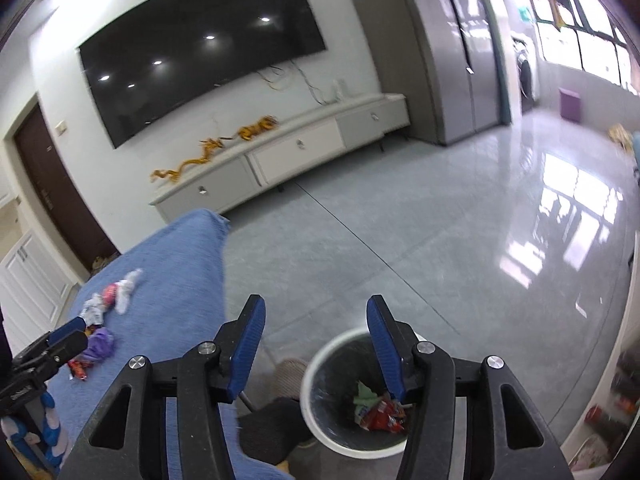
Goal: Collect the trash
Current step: 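Carry both items over the trash bin and release them from both tools, then grasp the red-and-white snack wrapper with the left tool while the right tool grasps the purple bag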
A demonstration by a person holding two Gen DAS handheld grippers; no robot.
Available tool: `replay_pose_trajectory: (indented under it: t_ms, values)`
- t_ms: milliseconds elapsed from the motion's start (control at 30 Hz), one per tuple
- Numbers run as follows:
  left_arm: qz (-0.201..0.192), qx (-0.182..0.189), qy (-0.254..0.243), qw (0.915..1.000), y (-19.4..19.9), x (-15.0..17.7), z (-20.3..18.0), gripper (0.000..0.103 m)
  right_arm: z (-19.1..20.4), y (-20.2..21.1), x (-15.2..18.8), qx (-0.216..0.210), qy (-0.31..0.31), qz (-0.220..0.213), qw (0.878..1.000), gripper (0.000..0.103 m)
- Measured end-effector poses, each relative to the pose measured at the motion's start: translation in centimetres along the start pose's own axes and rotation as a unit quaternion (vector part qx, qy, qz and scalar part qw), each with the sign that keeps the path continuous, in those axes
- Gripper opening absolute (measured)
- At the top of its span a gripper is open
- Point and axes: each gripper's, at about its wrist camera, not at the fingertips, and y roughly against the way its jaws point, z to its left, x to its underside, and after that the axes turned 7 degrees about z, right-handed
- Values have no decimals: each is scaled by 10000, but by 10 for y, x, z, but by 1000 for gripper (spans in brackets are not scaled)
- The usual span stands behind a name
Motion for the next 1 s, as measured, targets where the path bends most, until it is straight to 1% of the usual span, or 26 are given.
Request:
replay_pose_trajectory:
  t_ms: [100,233,300,433,567,700,833,933,1000]
  values:
    - [-212,-221,135,9994,27,11,25,67,25,10,-9,-204,176,-137,9995,51]
    - [-456,-554,335,9969,61,26,62,69,59,22,-18,-321,492,-286,9979,51]
    - [-562,-731,473,9946,75,32,83,71,76,27,-22,-354,675,-338,9965,52]
    - [-668,-1077,655,9898,101,52,122,72,106,31,-26,-491,959,-392,9934,52]
    - [-656,-1518,871,9824,122,75,162,72,133,24,-29,-667,1150,-357,9905,52]
    - [-592,-1817,1108,9753,135,94,197,72,157,8,-32,-842,1298,-249,9876,53]
    - [-490,-1991,1355,9693,138,105,224,72,179,-11,-32,-989,1453,-83,9844,53]
    - [-418,-2005,1494,9673,135,111,237,72,196,-32,-31,-1131,1568,110,9811,54]
    - [-345,-1947,1567,9676,129,112,242,72,209,-48,-26,-1193,1675,269,9783,54]
